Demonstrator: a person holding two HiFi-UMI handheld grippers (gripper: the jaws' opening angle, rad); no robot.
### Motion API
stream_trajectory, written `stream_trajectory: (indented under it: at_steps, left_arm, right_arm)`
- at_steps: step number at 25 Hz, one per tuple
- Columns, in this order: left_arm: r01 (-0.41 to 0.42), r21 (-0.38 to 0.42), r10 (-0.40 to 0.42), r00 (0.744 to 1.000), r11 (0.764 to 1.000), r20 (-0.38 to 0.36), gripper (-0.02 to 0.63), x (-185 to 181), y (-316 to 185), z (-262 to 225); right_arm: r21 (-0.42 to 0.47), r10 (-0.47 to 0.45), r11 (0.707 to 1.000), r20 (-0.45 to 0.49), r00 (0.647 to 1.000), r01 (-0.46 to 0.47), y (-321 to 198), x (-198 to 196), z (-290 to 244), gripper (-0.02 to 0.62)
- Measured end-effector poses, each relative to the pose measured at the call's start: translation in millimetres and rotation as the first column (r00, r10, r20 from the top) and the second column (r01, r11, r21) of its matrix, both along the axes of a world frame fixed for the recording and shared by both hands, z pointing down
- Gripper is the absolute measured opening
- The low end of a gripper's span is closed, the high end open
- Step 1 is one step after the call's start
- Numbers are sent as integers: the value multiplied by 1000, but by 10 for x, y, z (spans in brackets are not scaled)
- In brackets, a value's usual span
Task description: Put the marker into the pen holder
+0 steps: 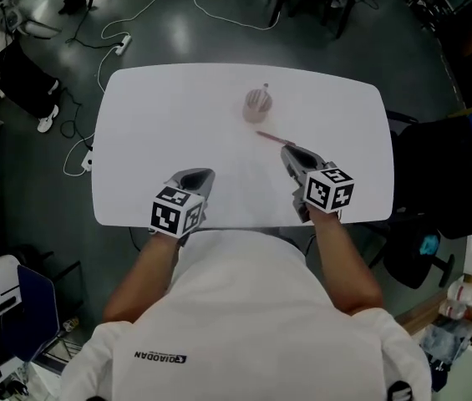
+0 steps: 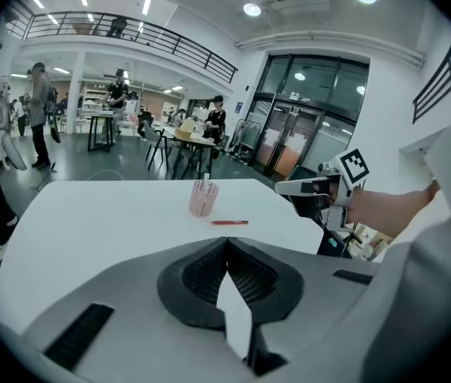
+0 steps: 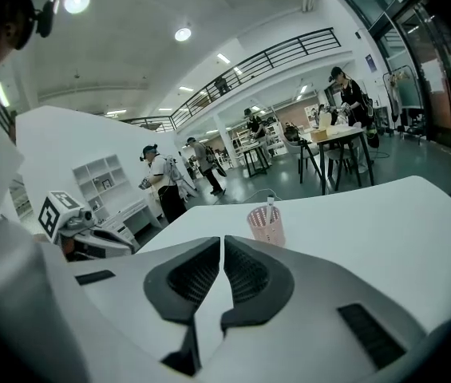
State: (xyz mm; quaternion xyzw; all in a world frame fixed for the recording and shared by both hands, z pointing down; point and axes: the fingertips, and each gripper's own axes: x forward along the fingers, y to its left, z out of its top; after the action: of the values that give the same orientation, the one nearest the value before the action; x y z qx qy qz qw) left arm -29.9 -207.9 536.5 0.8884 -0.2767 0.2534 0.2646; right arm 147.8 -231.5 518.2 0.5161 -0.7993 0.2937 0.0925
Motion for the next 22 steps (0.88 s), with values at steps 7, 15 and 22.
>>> stream_trajectory:
  at_steps: [7,15,22]
  left_arm:
    - [-54,-19,55,998,998,15,28,71,52,92]
    - [-117,-24,118,993,993,22,28,134,106,119]
    - [-150,-24,150,988,988,20,28,240,116,107]
  right_arm:
    - [-31,41,999,59,997,-39,414,-26,99,20]
    - [-61,66,996,44,997,-64,628,-105,261,20]
    - [-84,65,994,7,998,-64,716,-79,360,20]
